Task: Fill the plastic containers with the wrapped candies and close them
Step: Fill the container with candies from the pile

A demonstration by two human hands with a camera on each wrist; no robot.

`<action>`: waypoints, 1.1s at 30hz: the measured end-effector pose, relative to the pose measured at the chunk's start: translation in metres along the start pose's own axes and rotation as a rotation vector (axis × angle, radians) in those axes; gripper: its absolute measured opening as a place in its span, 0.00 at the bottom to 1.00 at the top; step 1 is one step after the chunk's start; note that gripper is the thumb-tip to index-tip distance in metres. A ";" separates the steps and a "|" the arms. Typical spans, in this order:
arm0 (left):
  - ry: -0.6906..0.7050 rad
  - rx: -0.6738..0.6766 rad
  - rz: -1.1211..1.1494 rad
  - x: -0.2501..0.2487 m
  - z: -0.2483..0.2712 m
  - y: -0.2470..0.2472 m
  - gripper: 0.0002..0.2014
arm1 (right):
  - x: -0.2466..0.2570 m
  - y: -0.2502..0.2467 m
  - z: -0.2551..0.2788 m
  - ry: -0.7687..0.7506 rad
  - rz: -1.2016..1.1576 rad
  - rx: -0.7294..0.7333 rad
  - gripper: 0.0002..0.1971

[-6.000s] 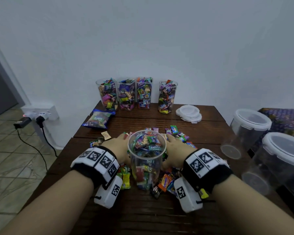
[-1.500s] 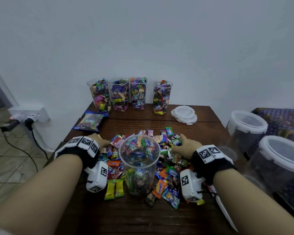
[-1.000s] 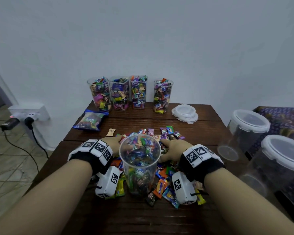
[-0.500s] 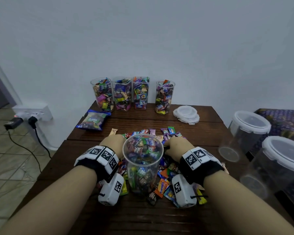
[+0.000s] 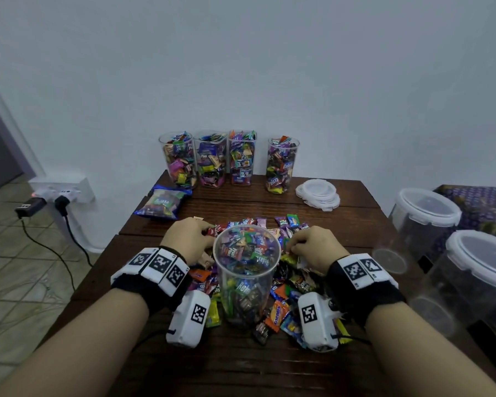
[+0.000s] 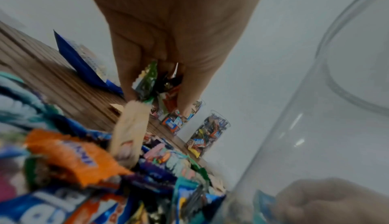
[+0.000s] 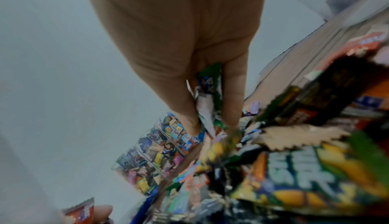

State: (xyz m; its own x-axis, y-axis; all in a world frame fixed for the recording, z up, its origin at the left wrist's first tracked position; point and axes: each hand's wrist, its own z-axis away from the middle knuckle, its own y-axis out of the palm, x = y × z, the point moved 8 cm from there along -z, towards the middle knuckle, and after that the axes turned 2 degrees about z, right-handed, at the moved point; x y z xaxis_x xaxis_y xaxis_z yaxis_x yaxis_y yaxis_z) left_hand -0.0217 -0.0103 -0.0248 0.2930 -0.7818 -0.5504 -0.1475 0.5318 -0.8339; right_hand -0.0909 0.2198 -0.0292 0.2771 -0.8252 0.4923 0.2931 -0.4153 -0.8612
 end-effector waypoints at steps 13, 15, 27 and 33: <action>0.096 -0.149 0.323 -0.021 0.020 -0.036 0.16 | 0.070 -0.067 0.054 -0.271 -0.312 -0.297 0.09; 0.118 -0.180 0.384 -0.026 0.025 -0.044 0.15 | 0.085 -0.070 0.067 -0.343 -0.350 -0.309 0.10; 0.324 -0.221 0.612 -0.063 0.048 -0.069 0.13 | 0.121 -0.033 0.087 -0.558 -0.126 -0.281 0.07; 0.367 -0.189 0.646 -0.076 0.056 -0.067 0.13 | 0.108 -0.038 0.096 -0.493 -0.258 -0.398 0.10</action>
State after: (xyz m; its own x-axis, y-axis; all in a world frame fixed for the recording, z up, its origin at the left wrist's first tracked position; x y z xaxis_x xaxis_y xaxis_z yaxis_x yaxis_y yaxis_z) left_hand 0.0189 0.0317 0.0752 -0.2336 -0.4100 -0.8817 -0.3515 0.8811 -0.3165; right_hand 0.0150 0.1836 0.0689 0.6553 -0.4491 0.6074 0.0735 -0.7624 -0.6430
